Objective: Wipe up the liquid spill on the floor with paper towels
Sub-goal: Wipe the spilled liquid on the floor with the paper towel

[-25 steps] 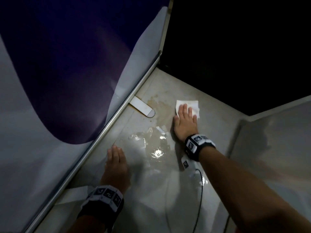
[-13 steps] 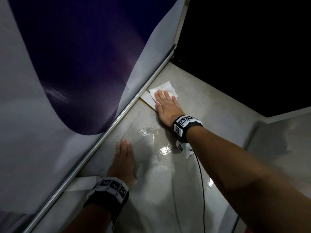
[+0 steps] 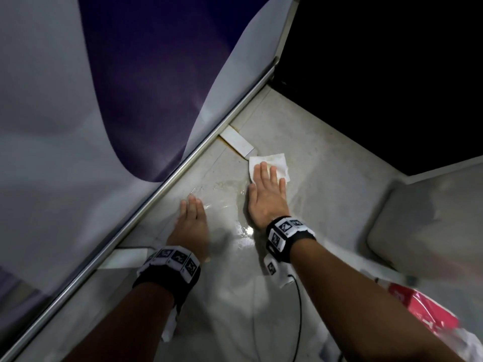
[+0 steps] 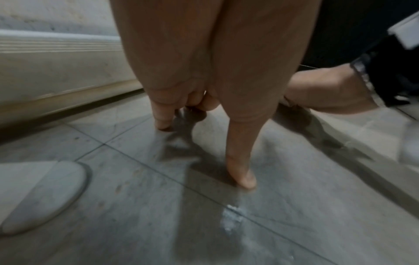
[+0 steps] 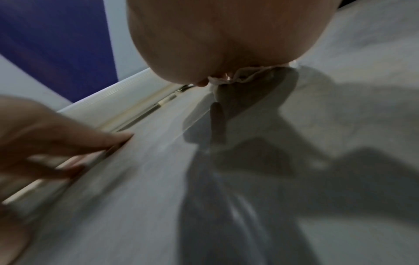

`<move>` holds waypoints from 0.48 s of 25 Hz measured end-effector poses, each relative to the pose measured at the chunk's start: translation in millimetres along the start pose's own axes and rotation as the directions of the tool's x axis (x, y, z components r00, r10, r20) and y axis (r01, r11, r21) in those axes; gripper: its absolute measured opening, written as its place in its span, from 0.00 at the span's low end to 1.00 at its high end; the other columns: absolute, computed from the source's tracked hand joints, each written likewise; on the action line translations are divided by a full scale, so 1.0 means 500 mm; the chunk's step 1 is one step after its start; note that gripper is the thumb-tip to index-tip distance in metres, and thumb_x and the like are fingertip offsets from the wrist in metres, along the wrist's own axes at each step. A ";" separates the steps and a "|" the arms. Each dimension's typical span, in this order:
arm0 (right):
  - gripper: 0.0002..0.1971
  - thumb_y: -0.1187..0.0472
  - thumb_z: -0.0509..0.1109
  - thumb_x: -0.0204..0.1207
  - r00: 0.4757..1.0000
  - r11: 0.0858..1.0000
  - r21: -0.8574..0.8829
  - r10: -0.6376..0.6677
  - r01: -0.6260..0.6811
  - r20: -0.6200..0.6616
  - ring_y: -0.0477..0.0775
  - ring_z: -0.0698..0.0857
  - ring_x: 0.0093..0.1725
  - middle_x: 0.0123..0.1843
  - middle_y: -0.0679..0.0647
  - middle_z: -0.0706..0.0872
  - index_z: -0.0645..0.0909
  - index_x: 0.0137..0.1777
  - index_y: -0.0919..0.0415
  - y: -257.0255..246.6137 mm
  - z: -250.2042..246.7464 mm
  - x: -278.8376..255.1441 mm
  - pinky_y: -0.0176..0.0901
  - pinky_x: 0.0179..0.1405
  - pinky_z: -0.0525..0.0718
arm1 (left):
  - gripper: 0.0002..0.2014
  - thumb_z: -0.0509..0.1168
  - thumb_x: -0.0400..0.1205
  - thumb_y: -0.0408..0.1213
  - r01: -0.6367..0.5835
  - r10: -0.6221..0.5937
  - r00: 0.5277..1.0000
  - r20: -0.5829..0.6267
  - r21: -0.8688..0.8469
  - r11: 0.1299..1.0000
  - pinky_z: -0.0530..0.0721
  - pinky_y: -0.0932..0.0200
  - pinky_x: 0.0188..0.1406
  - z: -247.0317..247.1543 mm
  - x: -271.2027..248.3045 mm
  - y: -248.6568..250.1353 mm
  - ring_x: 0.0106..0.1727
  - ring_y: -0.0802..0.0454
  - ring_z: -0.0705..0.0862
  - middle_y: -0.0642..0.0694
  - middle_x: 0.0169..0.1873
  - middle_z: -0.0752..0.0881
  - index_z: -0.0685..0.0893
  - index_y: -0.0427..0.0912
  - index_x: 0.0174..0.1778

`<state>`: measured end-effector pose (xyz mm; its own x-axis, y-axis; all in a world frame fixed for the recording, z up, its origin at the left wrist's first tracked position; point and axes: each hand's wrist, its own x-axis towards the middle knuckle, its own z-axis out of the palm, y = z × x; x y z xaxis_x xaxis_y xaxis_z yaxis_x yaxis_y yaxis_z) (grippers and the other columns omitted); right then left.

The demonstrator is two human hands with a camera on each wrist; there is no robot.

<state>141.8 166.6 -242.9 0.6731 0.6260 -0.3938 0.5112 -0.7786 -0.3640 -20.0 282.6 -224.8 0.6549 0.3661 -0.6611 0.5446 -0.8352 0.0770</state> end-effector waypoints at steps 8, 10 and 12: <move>0.29 0.50 0.42 0.88 0.957 0.945 -0.155 -0.277 0.287 0.084 0.54 0.40 0.88 0.90 0.49 0.44 0.47 0.89 0.54 0.016 0.061 -0.136 0.60 0.86 0.40 | 0.66 0.81 0.68 0.44 0.063 -0.063 0.998 0.007 -0.097 0.993 0.47 0.50 0.86 -0.018 -0.026 0.008 0.85 0.38 0.35 0.37 0.84 0.34 0.33 0.33 0.83; 0.29 0.50 0.42 0.88 0.948 0.943 -0.120 -0.297 0.309 0.114 0.54 0.42 0.88 0.90 0.49 0.46 0.49 0.89 0.54 0.027 0.067 -0.190 0.59 0.86 0.41 | 0.66 0.81 0.68 0.44 0.068 -0.068 0.998 0.011 -0.111 0.991 0.47 0.51 0.86 -0.019 -0.029 0.009 0.86 0.39 0.35 0.38 0.84 0.34 0.34 0.34 0.84; 0.30 0.50 0.41 0.87 0.940 0.946 -0.085 -0.298 0.314 0.165 0.54 0.42 0.88 0.90 0.49 0.48 0.51 0.88 0.54 0.029 0.072 -0.251 0.59 0.86 0.42 | 0.67 0.81 0.67 0.47 0.069 -0.069 0.998 0.005 -0.086 0.994 0.47 0.50 0.86 -0.019 -0.028 0.010 0.86 0.39 0.36 0.37 0.85 0.36 0.34 0.33 0.84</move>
<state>45.4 78.2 -228.9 0.3929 0.8276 -0.4010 0.7400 -0.5434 -0.3964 -21.5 277.2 -207.9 0.6135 0.4208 -0.6682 0.6315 -0.7695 0.0953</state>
